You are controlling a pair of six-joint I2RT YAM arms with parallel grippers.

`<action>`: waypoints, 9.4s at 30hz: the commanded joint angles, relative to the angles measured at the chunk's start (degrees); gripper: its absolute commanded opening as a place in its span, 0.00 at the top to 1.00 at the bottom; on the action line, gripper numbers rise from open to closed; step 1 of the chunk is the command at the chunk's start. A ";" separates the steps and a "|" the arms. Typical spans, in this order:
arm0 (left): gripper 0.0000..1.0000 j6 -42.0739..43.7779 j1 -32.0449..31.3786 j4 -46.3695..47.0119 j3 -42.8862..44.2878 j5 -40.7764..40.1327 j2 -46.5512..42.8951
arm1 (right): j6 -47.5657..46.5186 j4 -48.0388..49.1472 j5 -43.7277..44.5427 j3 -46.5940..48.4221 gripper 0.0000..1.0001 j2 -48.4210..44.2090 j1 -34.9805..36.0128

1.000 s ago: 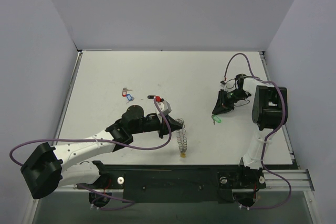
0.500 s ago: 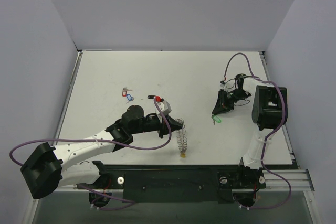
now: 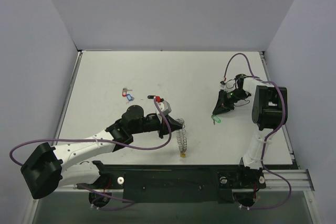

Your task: Put the keys on the keyring

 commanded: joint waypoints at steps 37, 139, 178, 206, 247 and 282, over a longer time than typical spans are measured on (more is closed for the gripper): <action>1.00 8.94 -0.48 10.99 2.39 3.53 -4.04 | -82.72 -56.48 -30.64 3.19 1.00 -37.15 -1.99; 1.00 6.83 -0.13 14.43 -5.26 -4.29 -7.64 | -11.43 -11.92 35.18 3.71 0.91 -4.56 7.86; 1.00 7.00 -0.31 14.25 -5.61 -4.99 -7.90 | -11.43 -12.27 31.84 0.55 0.89 -7.90 5.57; 1.00 7.18 -0.31 13.90 -5.61 -5.17 -8.08 | -11.52 -12.54 30.96 0.11 0.92 -7.99 5.13; 1.00 7.27 -0.22 13.55 -5.70 -5.26 -8.34 | -11.61 -12.62 31.05 -0.07 0.92 -6.49 5.22; 1.00 7.35 -0.22 13.20 -5.78 -5.35 -8.78 | -11.70 -13.15 31.05 0.11 0.93 -5.35 5.13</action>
